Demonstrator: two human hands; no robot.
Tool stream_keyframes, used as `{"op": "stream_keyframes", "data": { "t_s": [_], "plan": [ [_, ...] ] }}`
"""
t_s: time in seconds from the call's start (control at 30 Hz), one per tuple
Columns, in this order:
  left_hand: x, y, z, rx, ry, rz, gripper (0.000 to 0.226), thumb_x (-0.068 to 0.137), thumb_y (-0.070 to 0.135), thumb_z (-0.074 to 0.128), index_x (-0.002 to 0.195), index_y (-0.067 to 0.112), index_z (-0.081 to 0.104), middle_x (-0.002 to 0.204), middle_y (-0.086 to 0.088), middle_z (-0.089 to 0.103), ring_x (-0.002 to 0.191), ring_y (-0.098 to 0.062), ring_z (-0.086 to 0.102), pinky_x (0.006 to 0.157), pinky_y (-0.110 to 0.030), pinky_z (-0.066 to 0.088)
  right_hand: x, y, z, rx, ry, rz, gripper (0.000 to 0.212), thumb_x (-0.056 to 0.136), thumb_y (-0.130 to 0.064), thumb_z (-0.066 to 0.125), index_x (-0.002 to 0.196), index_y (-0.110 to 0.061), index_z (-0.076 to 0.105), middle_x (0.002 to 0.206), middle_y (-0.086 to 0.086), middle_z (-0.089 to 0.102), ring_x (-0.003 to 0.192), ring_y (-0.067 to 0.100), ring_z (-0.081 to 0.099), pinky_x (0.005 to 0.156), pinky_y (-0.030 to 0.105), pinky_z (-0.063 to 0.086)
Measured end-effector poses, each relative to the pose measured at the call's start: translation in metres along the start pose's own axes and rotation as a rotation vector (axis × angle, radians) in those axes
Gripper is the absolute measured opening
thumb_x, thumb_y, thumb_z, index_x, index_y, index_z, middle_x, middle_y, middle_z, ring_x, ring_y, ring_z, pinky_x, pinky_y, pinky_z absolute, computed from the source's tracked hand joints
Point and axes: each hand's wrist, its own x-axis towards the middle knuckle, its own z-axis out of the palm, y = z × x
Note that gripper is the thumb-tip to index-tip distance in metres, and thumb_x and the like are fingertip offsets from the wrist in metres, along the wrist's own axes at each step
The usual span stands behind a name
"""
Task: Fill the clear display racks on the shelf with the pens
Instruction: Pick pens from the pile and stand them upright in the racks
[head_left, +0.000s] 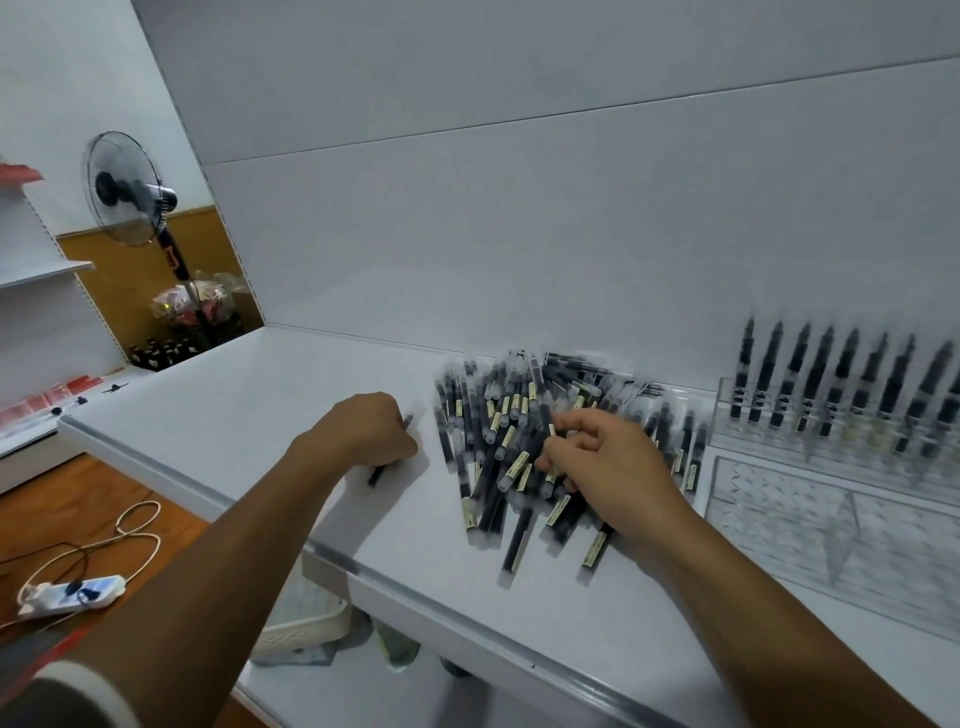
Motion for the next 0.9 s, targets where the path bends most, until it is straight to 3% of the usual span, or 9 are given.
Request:
{"op": "stream_keyframes", "data": {
  "t_s": [0.13,0.2,0.33,0.5,0.6,0.73,0.9],
  "plan": [
    [0.001,0.001,0.007,-0.352,0.041,-0.009,0.016,0.089,0.021,0.052,0.092,0.007,0.058,0.086,-0.011,0.070,0.078,-0.024,0.067,0.078,-0.035,0.055,0.001,-0.001,-0.001,0.045,-0.002,0.041,0.013,0.089,-0.017,0.063,0.099,-0.025,0.062,0.078,-0.008,0.074,0.064,0.005,0.064,0.070,0.033,0.057],
    [0.001,0.006,0.015,-0.452,0.067,0.025,0.018,0.090,0.028,0.057,0.088,0.010,0.057,0.084,-0.011,0.071,0.069,-0.019,0.064,0.071,-0.030,0.052,0.000,-0.002,-0.001,0.052,0.004,0.034,0.004,0.090,-0.019,0.064,0.092,-0.022,0.065,0.077,-0.007,0.074,0.062,0.005,0.063,0.069,0.030,0.057],
    [0.003,0.017,0.023,-0.349,0.054,0.060,0.029,0.087,0.041,0.063,0.105,0.021,0.050,0.094,0.000,0.063,0.074,-0.011,0.057,0.060,-0.027,0.041,-0.001,-0.001,-0.002,-0.023,0.021,0.004,0.011,0.090,-0.028,0.065,0.085,-0.018,0.067,0.070,-0.001,0.060,0.059,0.008,0.051,0.059,0.020,0.049],
    [0.003,0.023,0.021,-0.314,0.058,0.051,0.034,0.082,0.035,0.066,0.107,0.022,0.047,0.085,0.003,0.058,0.077,-0.013,0.057,0.057,-0.027,0.038,-0.001,-0.001,-0.001,-0.029,0.012,0.000,0.013,0.090,-0.031,0.066,0.083,-0.020,0.067,0.069,-0.002,0.056,0.060,0.010,0.049,0.063,0.027,0.048],
    [0.003,0.021,0.021,-0.381,0.069,0.005,0.036,0.078,0.033,0.069,0.106,0.022,0.048,0.087,0.000,0.062,0.081,-0.017,0.061,0.061,-0.029,0.045,-0.001,-0.001,-0.001,-0.046,0.006,-0.006,0.014,0.090,-0.033,0.066,0.083,-0.021,0.067,0.070,-0.002,0.057,0.060,0.010,0.050,0.063,0.026,0.049],
    [0.005,0.012,0.021,-0.468,0.109,-0.017,0.025,0.080,0.026,0.066,0.099,0.019,0.052,0.084,-0.001,0.060,0.073,-0.014,0.057,0.060,-0.028,0.042,-0.001,-0.001,-0.001,-0.082,0.004,-0.009,0.014,0.090,-0.034,0.065,0.083,-0.021,0.066,0.075,0.010,0.061,0.062,0.009,0.052,0.063,0.025,0.049],
    [0.001,0.005,0.025,-0.777,0.141,-0.009,0.007,0.085,0.018,0.060,0.092,0.014,0.060,0.075,-0.001,0.062,0.063,-0.015,0.055,0.060,-0.029,0.042,-0.002,-0.002,-0.001,-0.070,0.012,-0.027,0.015,0.090,-0.034,0.064,0.086,-0.020,0.066,0.076,0.008,0.060,0.062,0.010,0.051,0.062,0.025,0.048]
  ]
}}
